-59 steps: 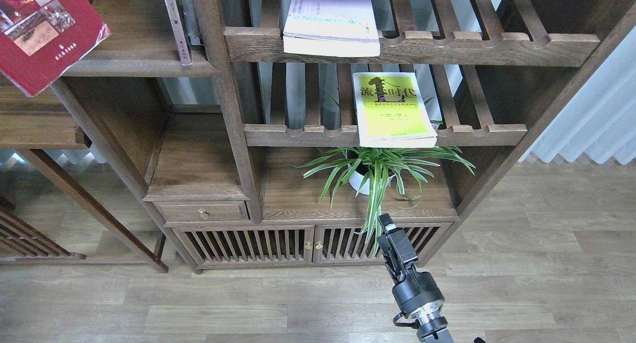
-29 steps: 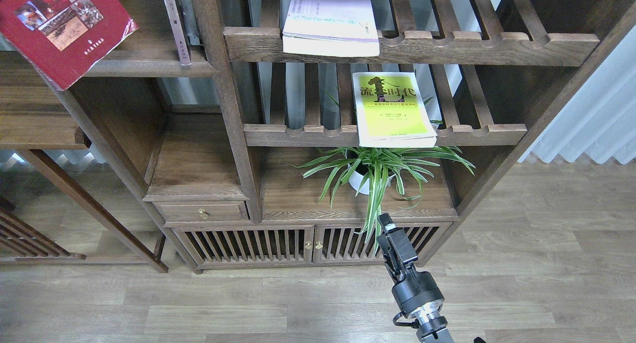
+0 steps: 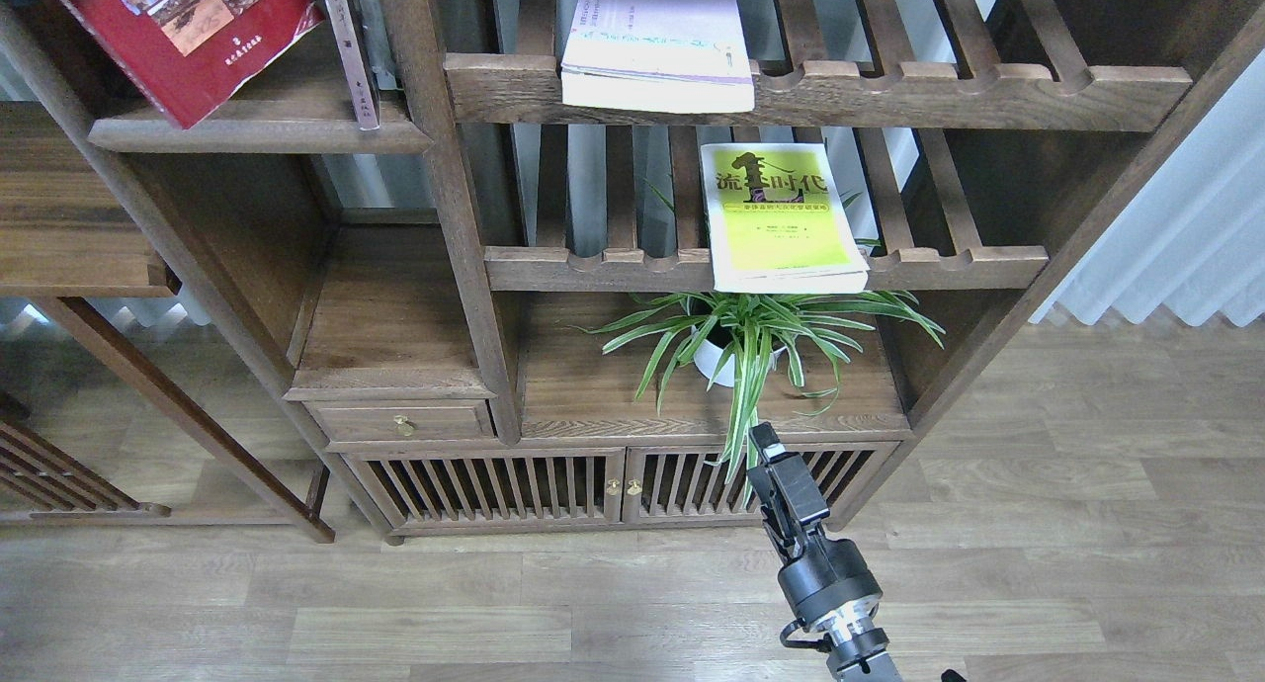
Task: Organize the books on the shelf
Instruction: 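Insert the red book upright into the top compartment beside the shelf post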
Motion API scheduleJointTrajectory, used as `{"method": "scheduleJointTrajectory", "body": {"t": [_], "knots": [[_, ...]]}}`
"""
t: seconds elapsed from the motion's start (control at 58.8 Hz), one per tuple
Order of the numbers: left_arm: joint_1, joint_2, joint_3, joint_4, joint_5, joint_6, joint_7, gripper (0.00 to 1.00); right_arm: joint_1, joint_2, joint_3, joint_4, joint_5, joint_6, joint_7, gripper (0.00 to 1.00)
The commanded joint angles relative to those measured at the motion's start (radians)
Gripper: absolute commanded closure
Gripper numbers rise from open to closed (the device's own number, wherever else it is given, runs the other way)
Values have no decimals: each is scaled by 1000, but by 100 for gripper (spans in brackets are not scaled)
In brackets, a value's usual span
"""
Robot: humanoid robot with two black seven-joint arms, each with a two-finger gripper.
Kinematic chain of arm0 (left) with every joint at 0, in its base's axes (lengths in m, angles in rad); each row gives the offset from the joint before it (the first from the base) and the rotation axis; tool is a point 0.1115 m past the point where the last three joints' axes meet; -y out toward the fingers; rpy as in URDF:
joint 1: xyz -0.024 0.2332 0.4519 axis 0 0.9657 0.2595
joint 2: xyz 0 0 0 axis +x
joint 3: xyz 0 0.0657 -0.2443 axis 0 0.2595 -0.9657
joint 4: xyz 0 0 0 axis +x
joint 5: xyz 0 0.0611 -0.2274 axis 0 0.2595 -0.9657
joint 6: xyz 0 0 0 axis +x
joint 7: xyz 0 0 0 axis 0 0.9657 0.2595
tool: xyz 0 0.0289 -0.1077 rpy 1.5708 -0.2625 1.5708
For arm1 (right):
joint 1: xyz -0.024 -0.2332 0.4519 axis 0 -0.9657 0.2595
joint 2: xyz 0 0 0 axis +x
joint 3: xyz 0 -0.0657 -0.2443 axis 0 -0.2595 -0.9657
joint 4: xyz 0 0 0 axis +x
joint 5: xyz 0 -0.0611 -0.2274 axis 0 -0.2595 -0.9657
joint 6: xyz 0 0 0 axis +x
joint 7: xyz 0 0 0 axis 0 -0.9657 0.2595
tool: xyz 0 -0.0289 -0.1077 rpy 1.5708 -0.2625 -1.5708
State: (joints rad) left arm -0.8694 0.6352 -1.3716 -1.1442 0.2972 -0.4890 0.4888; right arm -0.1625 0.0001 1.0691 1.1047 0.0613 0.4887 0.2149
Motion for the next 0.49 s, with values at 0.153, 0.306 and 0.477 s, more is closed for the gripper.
{"method": "scheduleJointTrajectory", "body": {"t": [0.153,0.306,0.477], "knots": [[-51,-100,11,80,71,0,0,95,0,0,0,1,0,0,1,1],[-80,-131,16,123,97,0,0,95,0,0,0,1,0,0,1,1],[-147,-143,42,193,105,0,0,95,0,0,0,1,0,0,1,1]]}}
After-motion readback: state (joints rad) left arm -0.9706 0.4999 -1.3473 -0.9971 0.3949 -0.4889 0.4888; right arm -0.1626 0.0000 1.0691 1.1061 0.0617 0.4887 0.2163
